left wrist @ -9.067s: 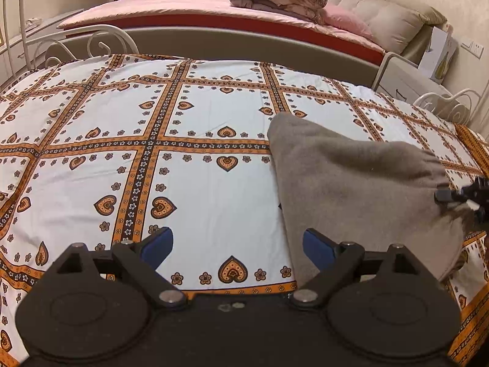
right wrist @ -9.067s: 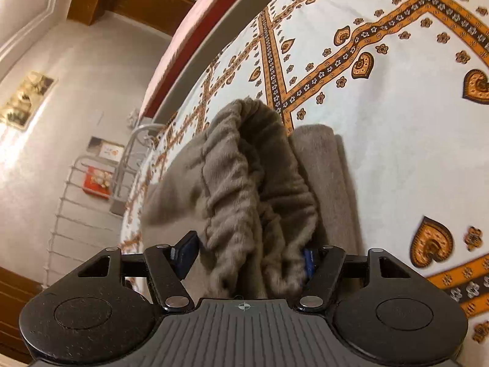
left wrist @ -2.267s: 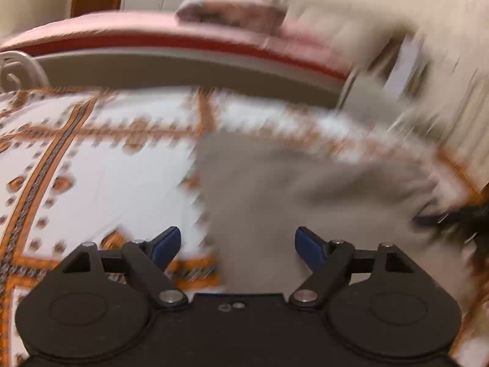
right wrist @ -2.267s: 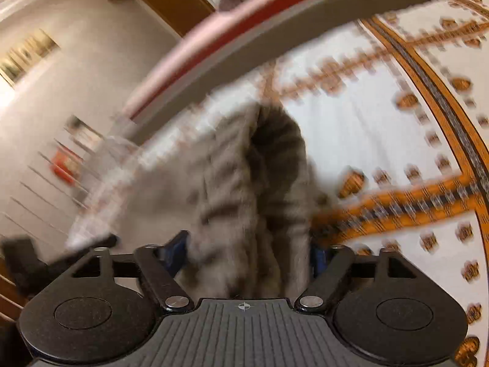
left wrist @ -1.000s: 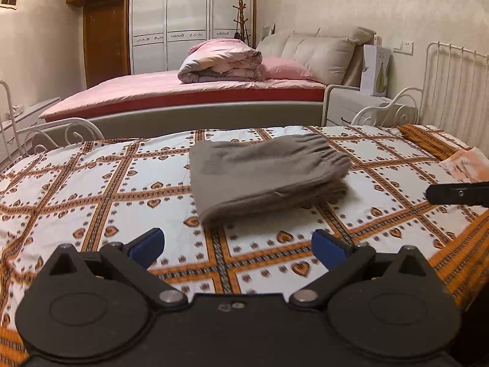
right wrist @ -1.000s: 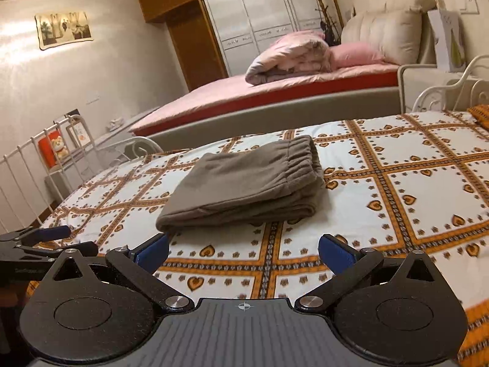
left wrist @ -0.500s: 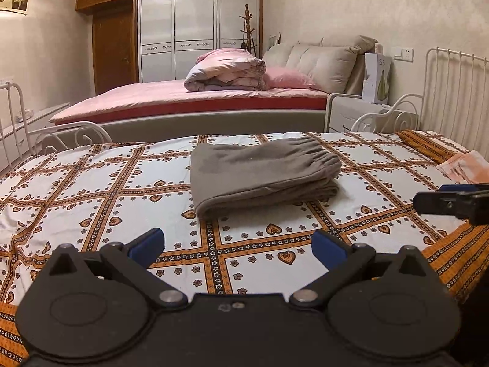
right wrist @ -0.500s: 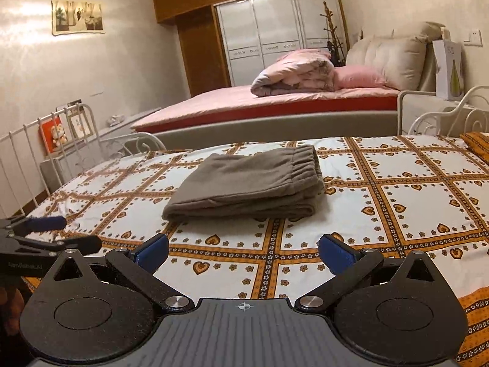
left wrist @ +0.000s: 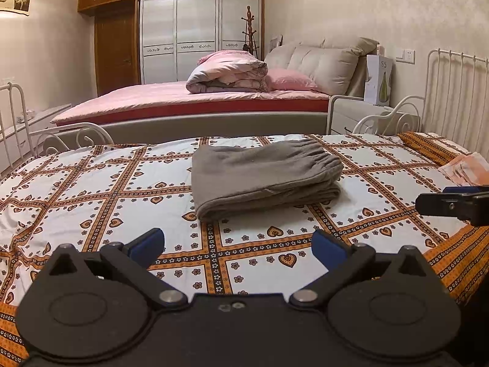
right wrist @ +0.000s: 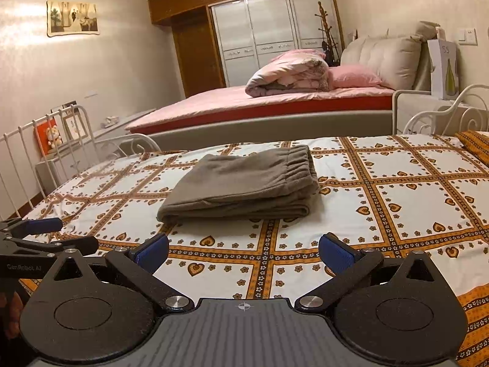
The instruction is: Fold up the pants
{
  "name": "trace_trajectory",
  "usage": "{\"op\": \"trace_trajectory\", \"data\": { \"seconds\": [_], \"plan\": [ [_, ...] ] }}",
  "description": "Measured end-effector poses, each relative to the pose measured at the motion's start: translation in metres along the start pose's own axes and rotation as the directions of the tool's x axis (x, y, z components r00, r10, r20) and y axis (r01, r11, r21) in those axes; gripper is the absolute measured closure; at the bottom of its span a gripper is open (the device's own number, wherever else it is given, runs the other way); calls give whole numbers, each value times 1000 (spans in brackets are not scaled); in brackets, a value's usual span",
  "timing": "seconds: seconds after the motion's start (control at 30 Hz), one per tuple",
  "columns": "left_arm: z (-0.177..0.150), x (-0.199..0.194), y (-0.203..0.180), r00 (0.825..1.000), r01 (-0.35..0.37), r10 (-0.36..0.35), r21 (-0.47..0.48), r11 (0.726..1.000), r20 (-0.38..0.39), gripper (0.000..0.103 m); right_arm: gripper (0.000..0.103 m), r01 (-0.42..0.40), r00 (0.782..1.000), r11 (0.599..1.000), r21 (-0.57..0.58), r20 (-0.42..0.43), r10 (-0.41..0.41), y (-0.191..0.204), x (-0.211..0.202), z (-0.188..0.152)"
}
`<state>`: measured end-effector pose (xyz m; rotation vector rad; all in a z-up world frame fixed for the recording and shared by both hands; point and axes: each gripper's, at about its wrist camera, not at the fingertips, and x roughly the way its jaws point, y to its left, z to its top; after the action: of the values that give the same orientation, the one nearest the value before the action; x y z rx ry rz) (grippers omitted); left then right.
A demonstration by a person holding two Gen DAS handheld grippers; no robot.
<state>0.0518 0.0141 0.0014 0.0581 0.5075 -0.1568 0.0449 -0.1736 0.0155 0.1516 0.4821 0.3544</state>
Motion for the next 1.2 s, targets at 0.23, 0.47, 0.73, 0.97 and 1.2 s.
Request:
{"op": "trace_trajectory", "data": {
  "seconds": [0.23,0.47,0.73,0.97,1.2],
  "plan": [
    [0,1,-1,1000,3,-3,1,1000,-2,7,0,-1,1000,1000,-10,-1,1,2,1,0],
    [0,0,0,1000,7,-7,-2,1000,1,7,0,1,1000,1000,-10,-2,-1,1,1,0],
    [0,0,0,1000,8,-8,-1,1000,4,7,0,0,1000,1000,-16,-2,0,2,1,0],
    [0,-1,0,1000,8,-8,-2,1000,4,7,0,0,1000,1000,-15,-2,0,2,1,1],
    [0,-1,0,1000,8,-8,-2,1000,4,7,0,0,1000,1000,-17,-6,-1,2,1,1]
  ]
}}
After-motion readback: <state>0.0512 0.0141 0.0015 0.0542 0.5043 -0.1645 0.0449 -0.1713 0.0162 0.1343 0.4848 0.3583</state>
